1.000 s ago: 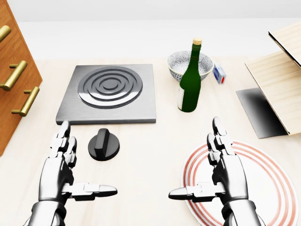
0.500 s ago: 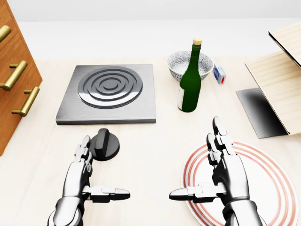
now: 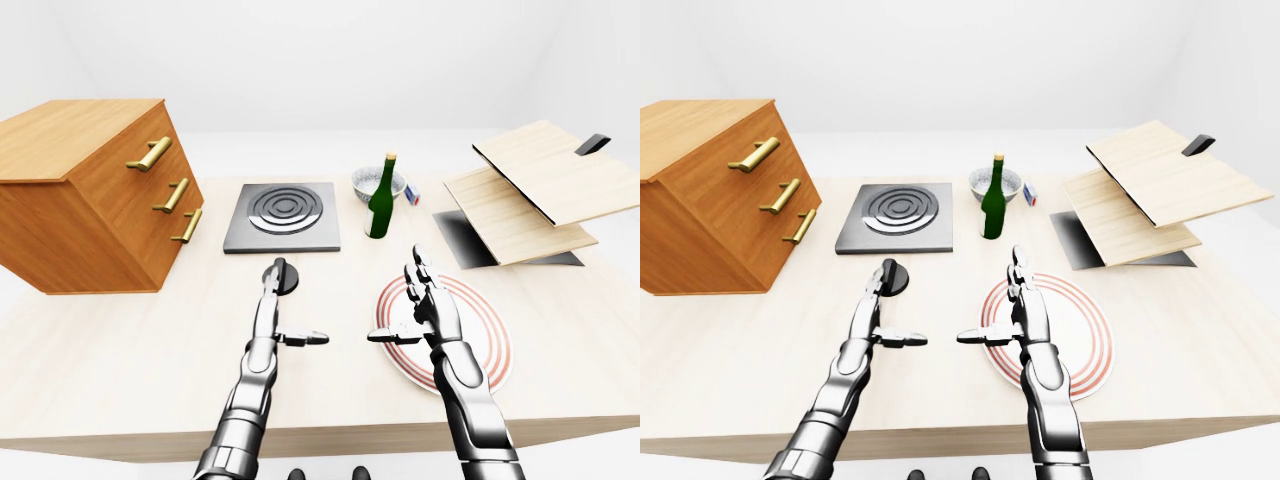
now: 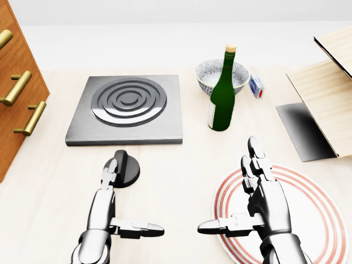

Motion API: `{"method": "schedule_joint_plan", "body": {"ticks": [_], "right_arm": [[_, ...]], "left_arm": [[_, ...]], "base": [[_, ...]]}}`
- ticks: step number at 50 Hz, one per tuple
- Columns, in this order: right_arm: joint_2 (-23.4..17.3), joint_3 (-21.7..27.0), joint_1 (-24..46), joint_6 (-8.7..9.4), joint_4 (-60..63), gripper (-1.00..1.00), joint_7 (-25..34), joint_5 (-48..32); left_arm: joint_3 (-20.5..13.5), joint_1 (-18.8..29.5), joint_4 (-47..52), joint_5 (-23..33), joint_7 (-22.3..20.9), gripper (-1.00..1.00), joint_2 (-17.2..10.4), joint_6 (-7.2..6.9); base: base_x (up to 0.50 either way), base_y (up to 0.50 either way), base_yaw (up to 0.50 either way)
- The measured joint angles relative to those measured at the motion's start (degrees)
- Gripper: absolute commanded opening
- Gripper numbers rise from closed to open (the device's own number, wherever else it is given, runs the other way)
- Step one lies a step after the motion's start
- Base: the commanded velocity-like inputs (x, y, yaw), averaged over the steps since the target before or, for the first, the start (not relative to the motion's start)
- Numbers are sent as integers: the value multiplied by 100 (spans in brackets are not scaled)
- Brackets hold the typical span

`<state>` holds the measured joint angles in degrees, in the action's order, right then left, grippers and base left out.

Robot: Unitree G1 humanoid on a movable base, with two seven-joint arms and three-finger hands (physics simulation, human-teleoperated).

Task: Turn on the stove.

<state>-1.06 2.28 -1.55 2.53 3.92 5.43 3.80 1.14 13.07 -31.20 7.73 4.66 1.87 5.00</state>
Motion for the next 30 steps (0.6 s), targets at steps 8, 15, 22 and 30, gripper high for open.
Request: {"method": "schedule_joint_plan", "body": {"ticks": [8, 15, 22, 30], "right_arm": [[1, 0, -10, 9, 20, 100, 5, 4], [-2, 10, -8, 27, 38, 100, 9, 17], [-7, 23, -8, 53, 67, 100, 13, 33], [-9, 31, -12, 77, 96, 100, 17, 46]], "left_arm": [[137, -29, -11, 184, 46, 100, 105, 0], [277, -117, 55, 306, 34, 100, 201, 0], [406, -221, 158, 389, 5, 100, 281, 0], [495, -262, 3, 426, -76, 100, 342, -1]], "base": [[0, 0, 0], [0, 0, 0], [0, 0, 0], [0, 0, 0]]}}
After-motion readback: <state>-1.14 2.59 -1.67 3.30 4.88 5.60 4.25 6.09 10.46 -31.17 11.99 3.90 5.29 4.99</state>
